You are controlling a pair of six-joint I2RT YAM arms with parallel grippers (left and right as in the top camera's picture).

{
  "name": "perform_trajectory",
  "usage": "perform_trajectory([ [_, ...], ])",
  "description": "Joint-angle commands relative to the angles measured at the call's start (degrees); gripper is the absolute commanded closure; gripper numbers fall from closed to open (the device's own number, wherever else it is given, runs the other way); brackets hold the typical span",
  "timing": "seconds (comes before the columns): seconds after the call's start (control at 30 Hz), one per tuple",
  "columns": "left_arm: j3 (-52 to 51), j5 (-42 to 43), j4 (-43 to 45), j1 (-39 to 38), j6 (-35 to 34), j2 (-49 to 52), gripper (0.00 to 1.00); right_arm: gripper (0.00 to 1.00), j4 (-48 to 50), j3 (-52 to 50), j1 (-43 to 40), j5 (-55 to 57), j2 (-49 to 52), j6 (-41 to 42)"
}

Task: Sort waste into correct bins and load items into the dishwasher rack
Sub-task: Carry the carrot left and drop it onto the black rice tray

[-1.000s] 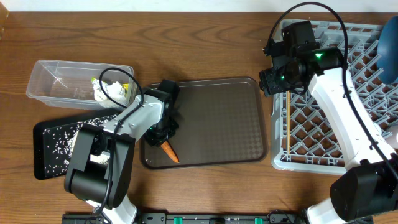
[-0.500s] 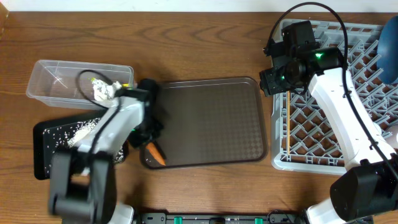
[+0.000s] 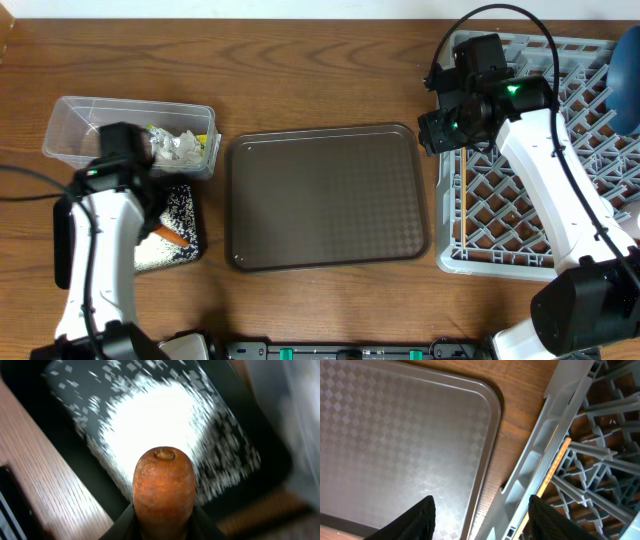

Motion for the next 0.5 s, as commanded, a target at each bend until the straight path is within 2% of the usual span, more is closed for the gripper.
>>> perform_trajectory([
  [0.0,-0.02,-2.12,1.6,5.49,0.98,2.45,0.83,0.41,-0.37,-0.04,0.11,0.33,0.11,-0.68],
  [0.23,-0.02,-1.92,5.35,13.7,0.98,8.96,0.83,0.43,-1.03,-0.07,0.13,0.33,0.11,-0.66],
  [0.27,-0.02,-1.92,5.57,14.43,0.98,10.03,0.79,0.43,-1.11,-0.07,0.11,0.31,0.11,-0.66],
  [0.47,-0.02,-1.9,6.12,16.37,0.98,16.2,0.79,0.43,-1.25,-0.07,0.11,0.31,0.11,-0.46],
])
